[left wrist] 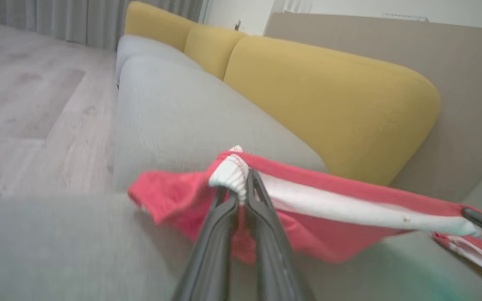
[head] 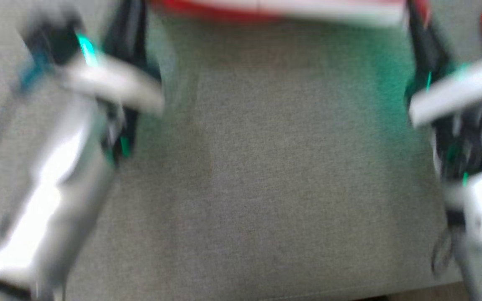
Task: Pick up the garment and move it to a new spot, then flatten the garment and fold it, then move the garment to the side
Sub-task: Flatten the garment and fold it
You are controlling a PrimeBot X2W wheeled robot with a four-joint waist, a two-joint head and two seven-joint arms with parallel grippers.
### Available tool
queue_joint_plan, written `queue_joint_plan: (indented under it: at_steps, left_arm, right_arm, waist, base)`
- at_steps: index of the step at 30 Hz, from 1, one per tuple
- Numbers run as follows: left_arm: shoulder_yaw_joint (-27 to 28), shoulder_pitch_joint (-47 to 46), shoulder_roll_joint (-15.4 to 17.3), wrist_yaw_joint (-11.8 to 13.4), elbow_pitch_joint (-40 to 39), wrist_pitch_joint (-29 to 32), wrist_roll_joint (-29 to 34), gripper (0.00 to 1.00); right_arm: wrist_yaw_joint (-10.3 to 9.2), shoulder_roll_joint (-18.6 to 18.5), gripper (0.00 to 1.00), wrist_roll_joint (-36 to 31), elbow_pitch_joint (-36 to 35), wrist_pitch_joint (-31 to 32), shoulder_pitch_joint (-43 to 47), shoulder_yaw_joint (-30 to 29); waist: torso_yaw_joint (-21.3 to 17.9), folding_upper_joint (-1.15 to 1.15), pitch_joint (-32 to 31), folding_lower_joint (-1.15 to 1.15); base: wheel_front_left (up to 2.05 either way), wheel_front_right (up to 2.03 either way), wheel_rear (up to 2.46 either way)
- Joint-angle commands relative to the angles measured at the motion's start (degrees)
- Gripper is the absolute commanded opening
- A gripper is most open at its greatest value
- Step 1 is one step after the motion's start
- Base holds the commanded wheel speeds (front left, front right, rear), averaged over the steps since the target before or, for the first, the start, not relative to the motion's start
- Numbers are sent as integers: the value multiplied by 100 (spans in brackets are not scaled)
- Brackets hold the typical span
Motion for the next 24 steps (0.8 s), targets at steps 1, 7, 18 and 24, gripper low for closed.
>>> queue_joint_plan:
  at_steps: [1, 7, 18, 24]
  left_arm:
    - [121, 492, 340, -30, -410, -69, -82, 0]
    - [-181, 3244, 811, 356, -2258, -60, -349, 0]
    - [-338, 5023, 1288, 1110, -4811, 407, -920, 0]
    - [-82, 4083, 837, 1170, -4581, 948, -1545, 0]
  right_arm:
    - [40, -153, 0, -12, -338, -104, 444, 150]
    - [40, -626, 0, -10, -1362, 41, 2856, -9]
    - [40, -348, 0, -40, -3697, 1328, 5057, -1415]
    - [40, -259, 0, -72, -3410, 2500, 3330, -1587]
  waist:
    - [-3, 0, -437, 2]
    - [91, 0, -1148, 2]
    - [556, 0, -1195, 2]
    - [844, 0, -918, 2]
  base:
    - [0, 0, 0]
    - [0, 0, 0]
    - [0, 0, 0]
    - [0, 0, 0]
